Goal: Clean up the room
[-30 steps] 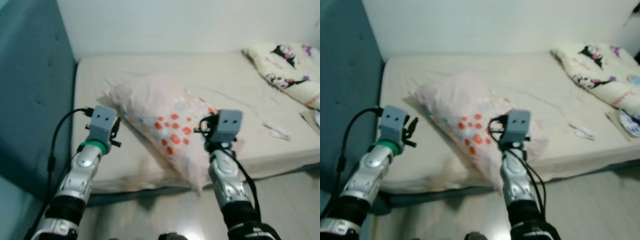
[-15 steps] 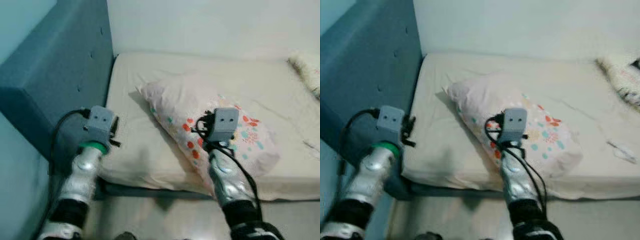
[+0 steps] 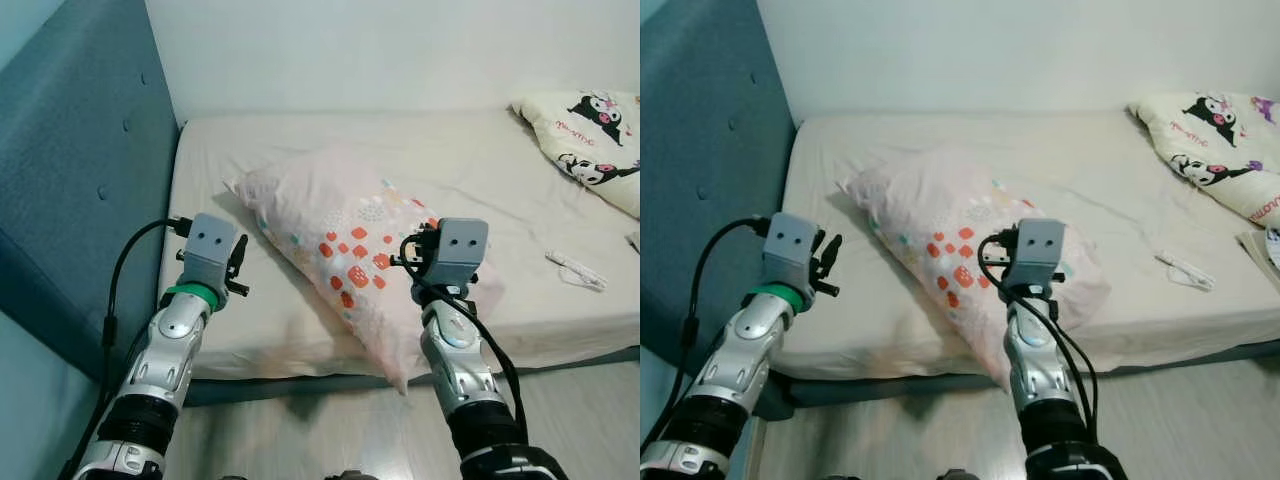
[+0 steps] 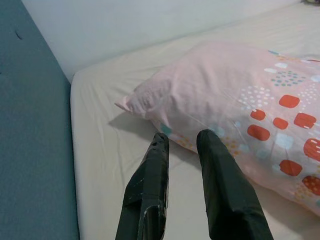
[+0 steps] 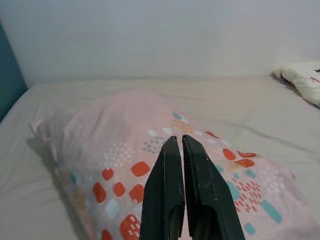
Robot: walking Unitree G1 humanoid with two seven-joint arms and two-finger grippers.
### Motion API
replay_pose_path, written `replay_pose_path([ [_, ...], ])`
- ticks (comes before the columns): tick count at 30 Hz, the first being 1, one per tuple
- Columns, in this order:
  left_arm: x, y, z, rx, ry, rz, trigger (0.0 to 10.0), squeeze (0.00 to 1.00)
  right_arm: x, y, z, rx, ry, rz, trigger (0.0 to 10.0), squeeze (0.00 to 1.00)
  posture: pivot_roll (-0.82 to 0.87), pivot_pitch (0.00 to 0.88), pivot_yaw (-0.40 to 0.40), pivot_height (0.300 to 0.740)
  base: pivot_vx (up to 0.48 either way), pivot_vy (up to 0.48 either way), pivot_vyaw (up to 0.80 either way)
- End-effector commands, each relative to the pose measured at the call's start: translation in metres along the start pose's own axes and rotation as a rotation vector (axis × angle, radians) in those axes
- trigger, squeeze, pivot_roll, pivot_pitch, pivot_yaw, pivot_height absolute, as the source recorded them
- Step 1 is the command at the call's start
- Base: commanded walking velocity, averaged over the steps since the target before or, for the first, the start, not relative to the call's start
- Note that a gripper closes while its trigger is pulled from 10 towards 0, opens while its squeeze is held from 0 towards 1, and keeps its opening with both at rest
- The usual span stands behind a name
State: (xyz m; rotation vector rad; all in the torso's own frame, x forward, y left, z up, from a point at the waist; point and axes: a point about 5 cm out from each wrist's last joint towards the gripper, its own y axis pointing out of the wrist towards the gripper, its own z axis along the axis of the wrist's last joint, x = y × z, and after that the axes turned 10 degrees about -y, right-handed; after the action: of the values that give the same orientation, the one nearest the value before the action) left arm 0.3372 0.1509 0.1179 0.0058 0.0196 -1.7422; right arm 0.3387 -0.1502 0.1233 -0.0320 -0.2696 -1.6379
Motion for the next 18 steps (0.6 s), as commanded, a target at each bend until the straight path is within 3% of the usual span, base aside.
replay_pose_path([
  [1, -0.0021, -0.002, -0.0072, -0.032, -0.004, 0.013, 10.0, 0.0, 0.0005, -0.0043, -0.0064, -0.02, 0.004, -0.002, 10.0, 0.0, 0.05, 0.058, 0.034, 0.74, 0.0, 0.0, 0.0],
  [13, -0.0034, -0.0015, -0.0071, -0.031, -0.004, 0.028, 10.0, 0.0, 0.0001, -0.0037, -0.0065, -0.028, 0.0, -0.012, 10.0, 0.0, 0.05, 0.057, 0.035, 0.74, 0.0, 0.0, 0.0],
  [18, -0.0033, -0.0016, -0.0075, -0.032, -0.002, 0.03, 10.0, 0.0, -0.0015, -0.0046, -0.0066, -0.027, 0.021, -0.006, 10.0, 0.0, 0.05, 0.057, 0.035, 0.71, 0.0, 0.0, 0.0],
])
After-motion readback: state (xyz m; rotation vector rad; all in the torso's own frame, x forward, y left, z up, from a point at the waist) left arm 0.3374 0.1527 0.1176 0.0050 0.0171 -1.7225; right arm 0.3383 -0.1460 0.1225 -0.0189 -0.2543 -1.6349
